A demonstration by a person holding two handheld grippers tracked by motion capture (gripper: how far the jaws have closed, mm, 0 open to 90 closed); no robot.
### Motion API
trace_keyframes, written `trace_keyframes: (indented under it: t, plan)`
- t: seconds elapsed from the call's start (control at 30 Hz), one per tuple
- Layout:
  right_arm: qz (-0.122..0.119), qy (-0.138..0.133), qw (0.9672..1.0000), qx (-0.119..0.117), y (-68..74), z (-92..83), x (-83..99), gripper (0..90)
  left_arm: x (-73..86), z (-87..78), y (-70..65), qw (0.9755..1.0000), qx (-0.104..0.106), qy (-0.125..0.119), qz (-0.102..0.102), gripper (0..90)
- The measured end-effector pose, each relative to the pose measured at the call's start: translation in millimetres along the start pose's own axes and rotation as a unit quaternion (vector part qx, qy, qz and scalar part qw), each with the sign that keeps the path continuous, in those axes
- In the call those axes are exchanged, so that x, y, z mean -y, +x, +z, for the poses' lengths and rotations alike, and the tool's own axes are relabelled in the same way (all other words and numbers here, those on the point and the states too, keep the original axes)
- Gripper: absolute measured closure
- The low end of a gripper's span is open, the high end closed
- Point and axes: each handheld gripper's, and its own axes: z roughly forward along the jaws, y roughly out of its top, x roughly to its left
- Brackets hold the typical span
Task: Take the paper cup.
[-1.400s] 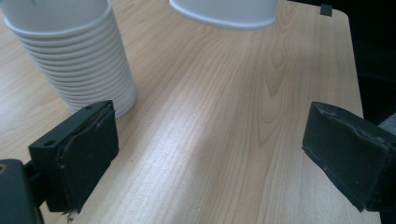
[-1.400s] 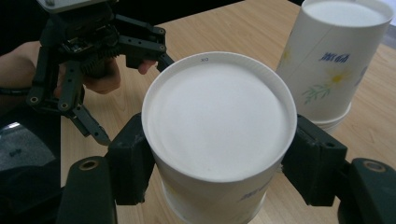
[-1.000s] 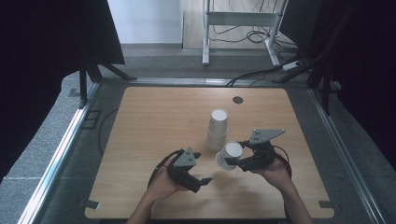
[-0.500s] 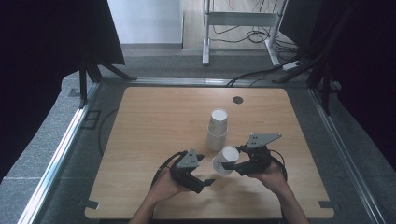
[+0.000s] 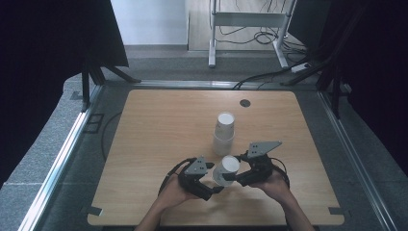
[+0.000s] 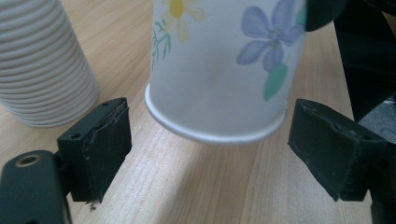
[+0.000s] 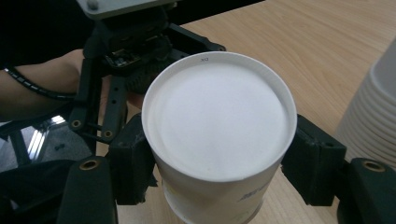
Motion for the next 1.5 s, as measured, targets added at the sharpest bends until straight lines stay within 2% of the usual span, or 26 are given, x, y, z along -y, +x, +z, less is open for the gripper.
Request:
trace_keyframes:
  t: [0.37,0.63,0.9,1.23,1.5]
  plan:
    - [-0.011,0.012,0.9996,-0.022,2.8,8.3,1.7,32.2,0.9,1.8,-2.3,0.9995,0.028,-0.006,0.010,15.6]
    - [-0.013,0.008,0.9994,-0.033,3.7,9.7,1.6,32.4,2.9,1.4,-1.1,0.9991,0.041,-0.014,0.005,19.9]
    - [-0.010,0.007,0.9993,-0.035,2.2,8.8,2.1,33.3,3.4,0.3,-0.9,0.9991,0.040,-0.015,0.007,24.6]
    - [-0.013,0.016,0.9989,-0.042,1.5,10.4,2.6,32.8,2.8,0.5,-1.5,0.9990,0.043,-0.001,0.012,28.2]
    - [-0.017,0.025,0.9990,-0.034,2.7,10.0,0.8,24.3,0.2,0.2,-2.6,0.9990,0.035,0.020,0.021,29.1]
